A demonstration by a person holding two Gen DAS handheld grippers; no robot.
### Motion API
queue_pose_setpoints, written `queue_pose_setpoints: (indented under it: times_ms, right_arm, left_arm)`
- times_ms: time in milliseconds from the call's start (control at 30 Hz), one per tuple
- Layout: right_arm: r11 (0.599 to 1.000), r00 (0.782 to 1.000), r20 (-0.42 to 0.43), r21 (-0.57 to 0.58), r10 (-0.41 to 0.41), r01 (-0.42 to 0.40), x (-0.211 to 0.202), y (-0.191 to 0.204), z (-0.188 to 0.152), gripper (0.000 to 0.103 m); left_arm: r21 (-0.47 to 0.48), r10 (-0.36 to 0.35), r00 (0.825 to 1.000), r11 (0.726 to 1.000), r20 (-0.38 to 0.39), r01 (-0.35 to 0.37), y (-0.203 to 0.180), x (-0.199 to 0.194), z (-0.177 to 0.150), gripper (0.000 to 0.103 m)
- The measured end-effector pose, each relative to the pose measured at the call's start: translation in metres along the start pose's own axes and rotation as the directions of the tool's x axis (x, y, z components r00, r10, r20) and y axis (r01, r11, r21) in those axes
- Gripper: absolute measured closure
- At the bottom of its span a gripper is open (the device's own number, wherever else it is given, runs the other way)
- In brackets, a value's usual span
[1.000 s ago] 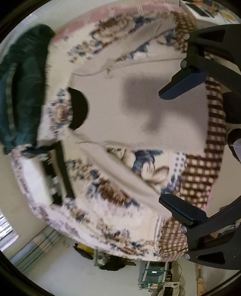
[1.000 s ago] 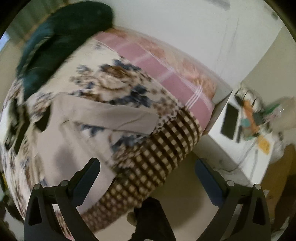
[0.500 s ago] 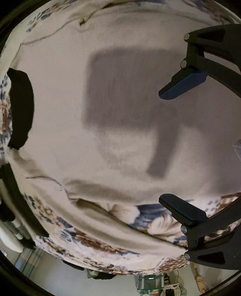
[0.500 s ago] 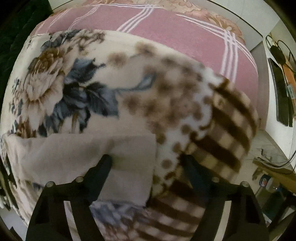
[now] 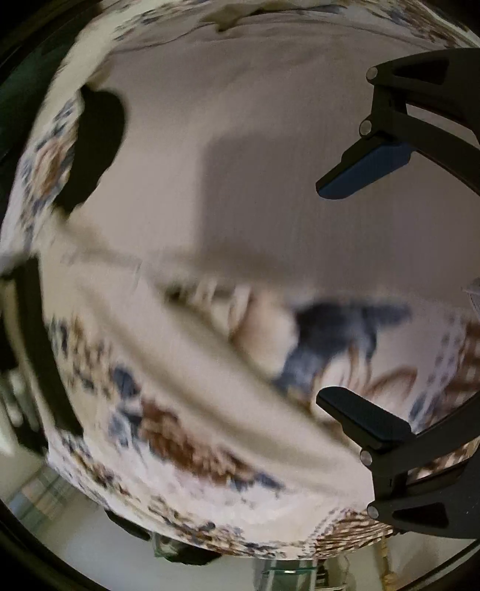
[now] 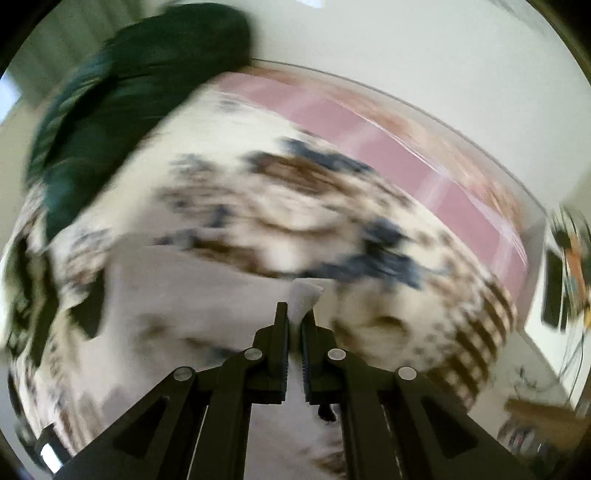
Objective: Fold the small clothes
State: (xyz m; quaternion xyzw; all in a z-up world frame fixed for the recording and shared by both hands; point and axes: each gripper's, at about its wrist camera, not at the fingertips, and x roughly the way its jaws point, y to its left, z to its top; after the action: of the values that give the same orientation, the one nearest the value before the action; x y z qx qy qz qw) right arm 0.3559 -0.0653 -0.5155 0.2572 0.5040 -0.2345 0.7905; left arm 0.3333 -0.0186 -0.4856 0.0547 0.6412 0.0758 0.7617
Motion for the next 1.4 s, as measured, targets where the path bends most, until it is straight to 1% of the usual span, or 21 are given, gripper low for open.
queue_pose_setpoints:
  times_ms: [100,200,333,367,400,433,500,600,700,833,900,967,1033,1067,1100,1133,1167,1200,1267,1333,1400]
  right_arm:
    - [0.985,0.997,-0.002,-0.155,0.071,-0.070,-0.022,0.081,-0.013,0.097]
    - [0.930,0.993,-0.061,-0.349,0.104,-0.119,-0.022,0.171,-0.052,0.097]
    - [0.774,0.984,-0.169,-0.615,0.052,-0.147,-0.003,0.255,-0.155,0.097]
    - [0.728,0.981,-0.194,-0.668,0.025,-0.151,0.003,0.266,-0.183,0.097]
    - [0.660,0.975,-0.224,-0.735,-0.018,-0.156,0.012,0.278,-0.220,0.097]
    - [0.629,0.972,-0.233,-0.761,-0.039,-0.158,0.015,0.282,-0.238,0.097]
    - [0.522,0.960,-0.254,-0.838,-0.118,-0.157,0.028,0.287,-0.296,0.097]
    - [0.422,0.949,-0.248,-0.895,-0.193,-0.148,0.039,0.279,-0.351,0.097]
    - [0.349,0.951,-0.210,-0.929,-0.229,-0.121,0.043,0.270,-0.381,0.097]
    - [0.316,0.931,-0.214,-0.942,-0.296,-0.116,0.047,0.254,-0.399,0.095]
    - [0.351,0.905,-0.285,-0.921,-0.316,-0.167,0.045,0.243,-0.398,0.084]
    - [0.428,0.888,-0.359,-0.878,-0.289,-0.216,0.036,0.229,-0.389,0.050]
    - [0.505,0.894,-0.382,-0.834,-0.234,-0.224,0.020,0.212,-0.371,0.044]
    - [0.543,0.899,-0.383,-0.811,-0.212,-0.217,0.013,0.202,-0.362,0.044]
    - [0.595,0.904,-0.383,-0.777,-0.191,-0.203,0.008,0.189,-0.349,0.044]
    - [0.626,0.905,-0.385,-0.755,-0.181,-0.196,0.006,0.181,-0.341,0.044]
    - [0.674,0.908,-0.386,-0.716,-0.164,-0.183,0.005,0.167,-0.329,0.044]
    - [0.708,0.911,-0.380,-0.688,-0.159,-0.163,0.006,0.154,-0.318,0.044]
    - [0.744,0.917,-0.362,-0.657,-0.168,-0.123,0.011,0.138,-0.300,0.044]
    - [0.777,0.919,-0.352,-0.623,-0.178,-0.088,0.016,0.121,-0.286,0.044]
    - [0.810,0.916,-0.364,-0.581,-0.170,-0.081,0.021,0.111,-0.276,0.044]
  left_arm:
    - [-0.055,0.006,1.000,0.998,0.019,-0.005,0.043,-0.004,0.003,0.000]
    - [-0.116,0.024,0.999,0.993,0.033,-0.020,0.088,-0.006,0.000,0.000]
    - [-0.189,0.054,0.998,0.981,0.022,-0.049,0.143,-0.003,-0.014,0.000]
    - [-0.206,0.059,0.998,0.977,0.016,-0.055,0.155,-0.002,-0.019,0.000]
    - [-0.223,0.068,0.998,0.973,0.007,-0.065,0.168,0.000,-0.024,0.000]
    - [-0.238,0.077,0.997,0.968,0.000,-0.074,0.178,0.001,-0.030,0.000]
    - [-0.267,0.085,0.996,0.960,-0.017,-0.087,0.198,0.005,-0.043,0.000]
    - [-0.301,0.095,0.995,0.948,-0.041,-0.103,0.216,0.008,-0.063,0.000]
    - [-0.341,0.091,0.993,0.933,-0.078,-0.112,0.233,0.017,-0.080,0.000]
    - [-0.412,0.052,0.992,0.906,-0.116,-0.095,0.256,0.023,-0.102,0.000]
    - [-0.496,-0.021,0.991,0.867,-0.130,-0.047,0.272,0.027,-0.117,0.000]
    - [-0.585,-0.099,0.988,0.811,-0.122,0.009,0.289,0.029,-0.129,0.000]
    - [-0.697,-0.207,0.975,0.711,-0.082,0.093,0.307,0.037,-0.142,0.000]
    - [-0.749,-0.260,0.964,0.648,-0.050,0.136,0.315,0.044,-0.147,0.000]
    - [-0.772,-0.293,0.956,0.613,-0.026,0.167,0.319,0.051,-0.149,0.000]
    - [-0.790,-0.322,0.947,0.583,-0.010,0.190,0.321,0.061,-0.148,0.000]
    - [-0.798,-0.348,0.937,0.564,0.002,0.211,0.322,0.071,-0.145,0.001]
    - [-0.801,-0.365,0.931,0.555,0.006,0.223,0.322,0.081,-0.143,0.007]
    - [-0.803,-0.371,0.928,0.564,-0.037,0.194,0.315,0.101,-0.135,0.020]
    - [-0.818,-0.357,0.932,0.554,-0.064,0.156,0.315,0.115,-0.135,0.027]
    - [-0.839,-0.338,0.940,0.521,-0.037,0.154,0.321,0.113,-0.141,0.044]
